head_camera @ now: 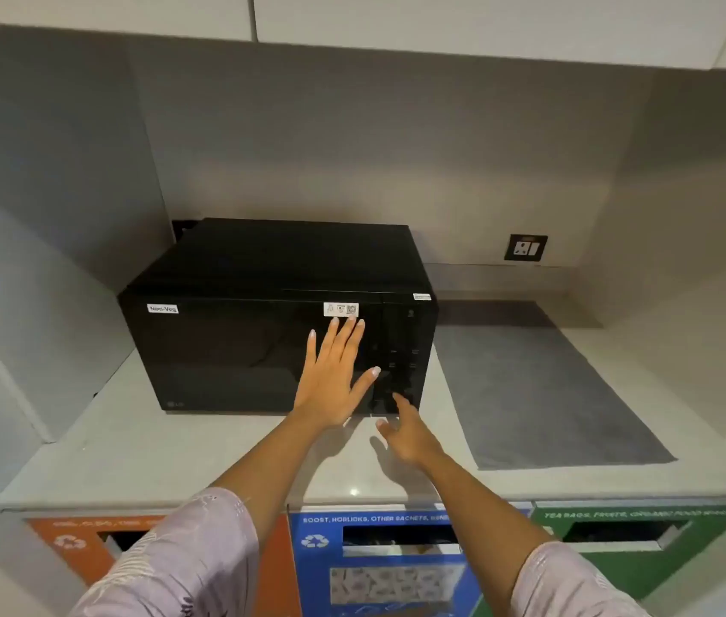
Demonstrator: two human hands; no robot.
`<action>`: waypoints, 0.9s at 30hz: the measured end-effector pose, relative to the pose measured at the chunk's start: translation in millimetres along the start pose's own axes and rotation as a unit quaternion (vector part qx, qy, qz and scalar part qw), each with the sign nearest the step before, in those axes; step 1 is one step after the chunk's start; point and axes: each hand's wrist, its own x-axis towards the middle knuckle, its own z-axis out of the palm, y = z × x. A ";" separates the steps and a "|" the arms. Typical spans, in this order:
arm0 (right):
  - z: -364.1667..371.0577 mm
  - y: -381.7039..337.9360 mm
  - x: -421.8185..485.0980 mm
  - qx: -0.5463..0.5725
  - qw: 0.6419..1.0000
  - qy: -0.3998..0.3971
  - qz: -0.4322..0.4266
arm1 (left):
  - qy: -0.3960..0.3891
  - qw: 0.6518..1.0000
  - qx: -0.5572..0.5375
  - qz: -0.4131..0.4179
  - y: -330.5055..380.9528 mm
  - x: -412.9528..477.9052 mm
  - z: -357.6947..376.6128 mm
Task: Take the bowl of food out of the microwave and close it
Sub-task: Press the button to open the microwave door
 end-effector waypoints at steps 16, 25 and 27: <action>25.7 -10.9 48.0 0.532 0.790 0.034 0.302 | 0.059 0.998 0.027 0.023 -20.5 52.1 -5.1; 38.9 -12.2 64.7 0.585 0.751 0.056 0.300 | 0.090 0.996 -0.002 0.014 -14.8 53.1 -2.3; 40.3 -11.6 65.9 0.597 0.753 0.046 0.272 | 0.099 0.995 -0.019 0.015 -13.5 49.3 -3.2</action>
